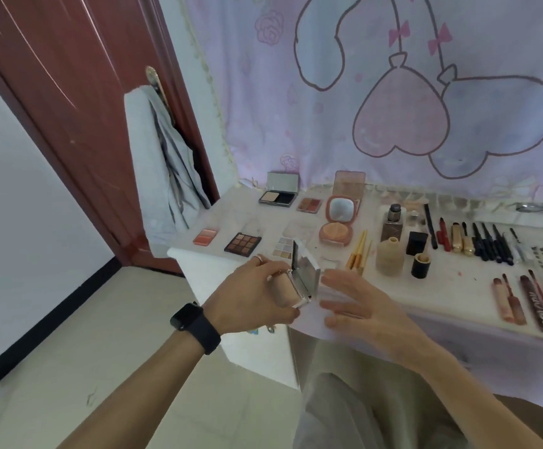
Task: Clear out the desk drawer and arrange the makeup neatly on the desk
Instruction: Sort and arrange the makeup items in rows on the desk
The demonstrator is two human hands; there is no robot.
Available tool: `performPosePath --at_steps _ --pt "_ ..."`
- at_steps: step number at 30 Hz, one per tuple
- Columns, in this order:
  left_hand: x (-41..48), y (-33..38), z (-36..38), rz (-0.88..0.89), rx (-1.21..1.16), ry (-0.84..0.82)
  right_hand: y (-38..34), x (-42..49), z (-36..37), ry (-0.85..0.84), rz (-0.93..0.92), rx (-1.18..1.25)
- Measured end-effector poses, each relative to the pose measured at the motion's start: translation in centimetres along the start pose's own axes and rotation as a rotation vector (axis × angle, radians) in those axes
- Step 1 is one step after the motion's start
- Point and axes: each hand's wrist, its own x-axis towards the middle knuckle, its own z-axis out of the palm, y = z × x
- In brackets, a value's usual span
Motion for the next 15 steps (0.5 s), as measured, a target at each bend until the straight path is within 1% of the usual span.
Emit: performPosePath --at_steps 2,4,6,8,10,13,15 --pt "0.1 -2.3 -2.0 -0.124 -0.042 0.074 0.7 1.7 1.6 0.061 -0.001 -0.180" --pt "0.8 -4.5 -4.1 -0.238 -0.070 0.099 1.6 3.5 3.0 0.107 -0.046 -0.426" --pt "2.0 -6.2 -6.2 -0.302 -0.051 0.121 2.5 5.4 4.1 0.092 -0.133 -0.709" --pt "3.7 -7.9 -8.3 -0.367 -0.027 0.157 3.5 7.8 5.2 0.033 -0.235 -0.977" --pt "5.4 -9.4 -9.9 -0.443 -0.055 0.177 4.3 9.5 5.9 0.005 -0.345 -1.204" --pt "8.3 -11.7 -11.6 -0.527 -0.065 0.201 5.3 11.9 6.3 -0.001 -0.504 -1.412" --pt "10.4 -13.0 -12.5 -0.552 -0.069 0.238 5.9 13.7 6.3 -0.001 -0.582 -1.463"
